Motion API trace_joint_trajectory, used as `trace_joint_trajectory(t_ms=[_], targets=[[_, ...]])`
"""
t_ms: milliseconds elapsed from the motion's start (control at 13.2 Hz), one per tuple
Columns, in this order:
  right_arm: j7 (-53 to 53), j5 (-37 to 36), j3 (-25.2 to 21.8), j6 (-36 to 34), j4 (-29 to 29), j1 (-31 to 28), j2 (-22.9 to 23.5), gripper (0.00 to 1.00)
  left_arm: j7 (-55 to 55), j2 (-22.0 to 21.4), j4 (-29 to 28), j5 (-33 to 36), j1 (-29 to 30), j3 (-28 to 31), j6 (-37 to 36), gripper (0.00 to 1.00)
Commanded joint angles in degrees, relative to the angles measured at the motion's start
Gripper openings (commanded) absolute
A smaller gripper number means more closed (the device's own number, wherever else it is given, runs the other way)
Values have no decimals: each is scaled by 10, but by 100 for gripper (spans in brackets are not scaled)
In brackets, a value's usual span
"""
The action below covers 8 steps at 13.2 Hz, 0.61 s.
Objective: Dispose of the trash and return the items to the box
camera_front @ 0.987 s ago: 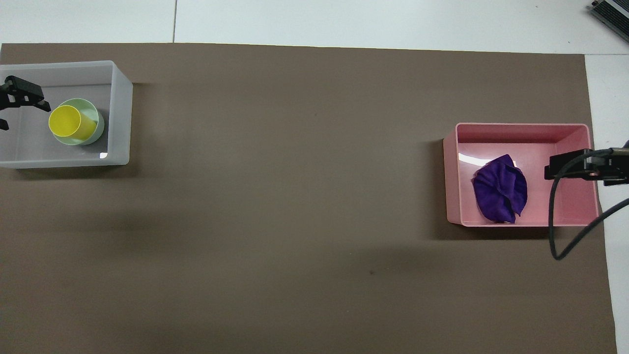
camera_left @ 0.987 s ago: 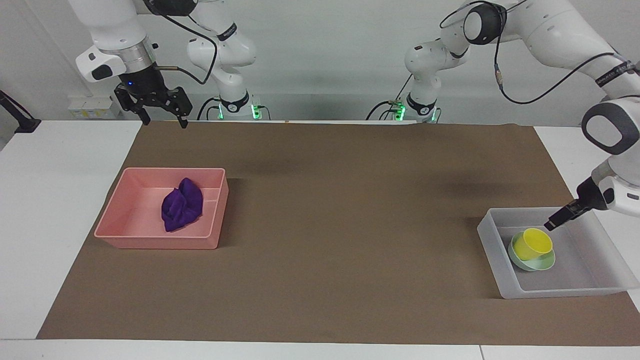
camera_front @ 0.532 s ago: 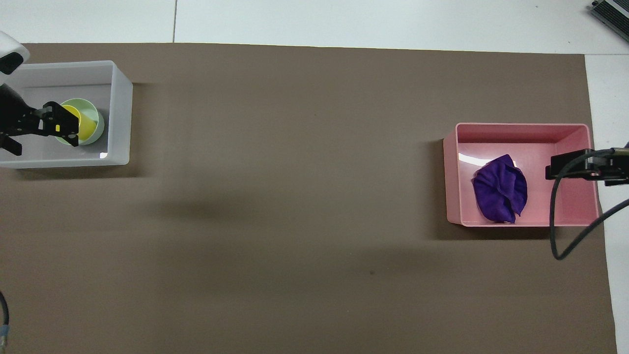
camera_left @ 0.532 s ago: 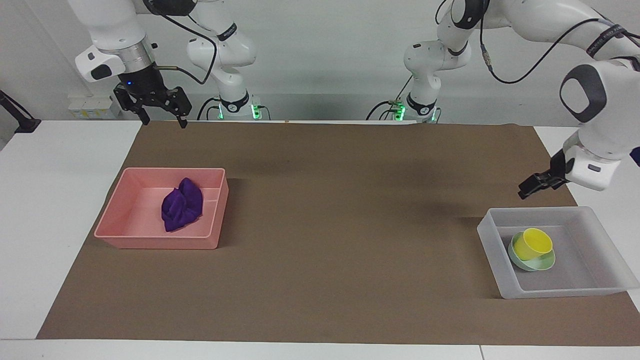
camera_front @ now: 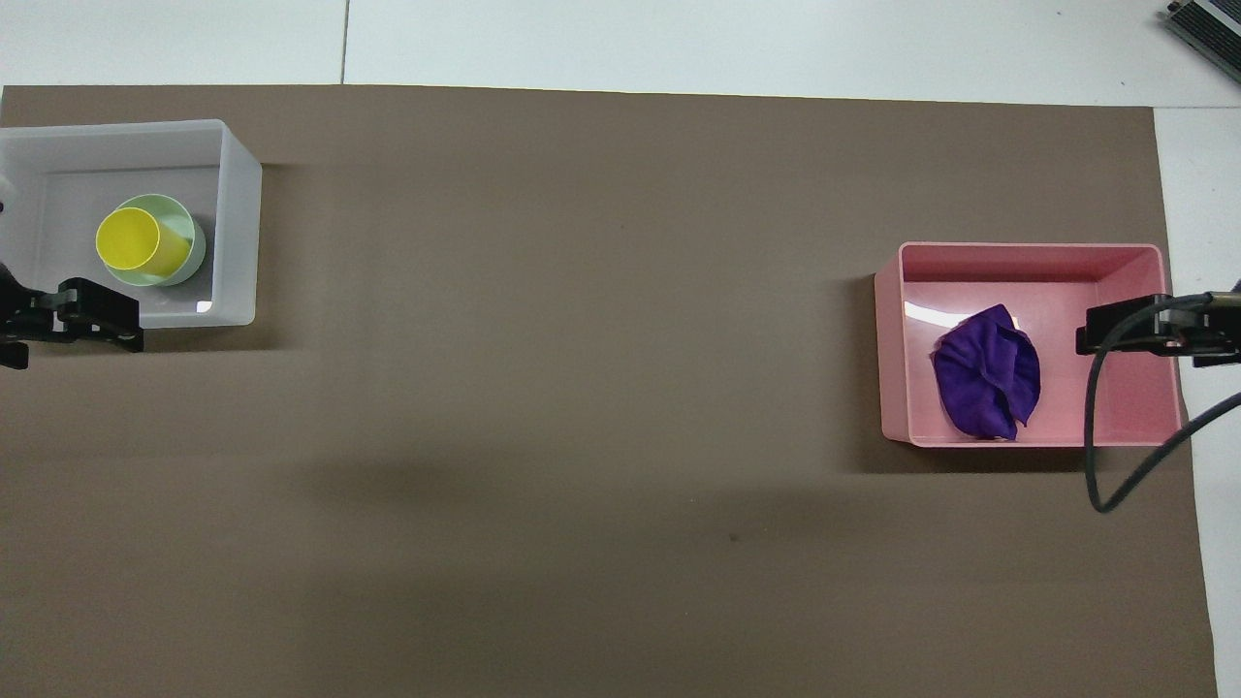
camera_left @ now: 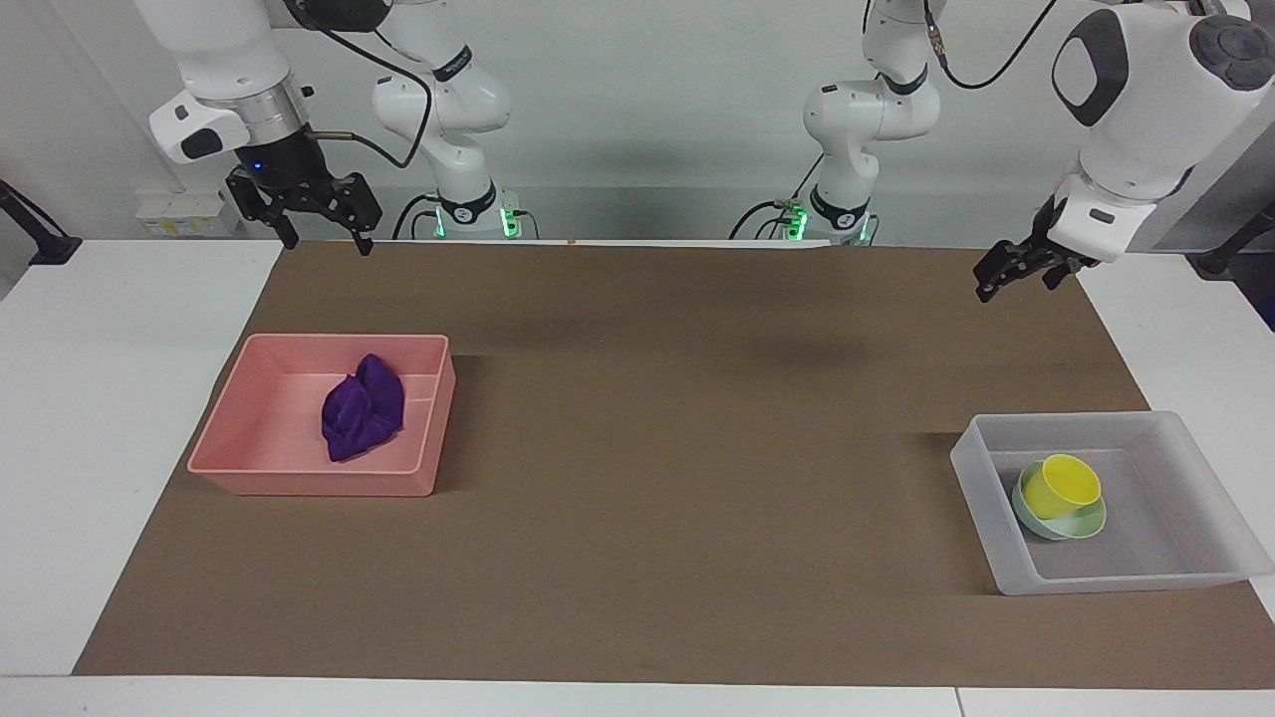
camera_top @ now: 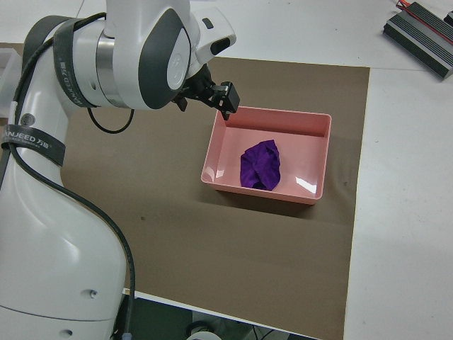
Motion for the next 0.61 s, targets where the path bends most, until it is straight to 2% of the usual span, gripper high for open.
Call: trace_joint_trajectory(t_ms=[0, 532], targets=[[-16, 5, 3, 13, -20, -9, -16, 100, 48, -11, 9, -24, 2, -3, 9, 100], [-15, 5, 3, 14, -23, -9, -19, 100, 47, -4, 11, -25, 7, -3, 17, 100]])
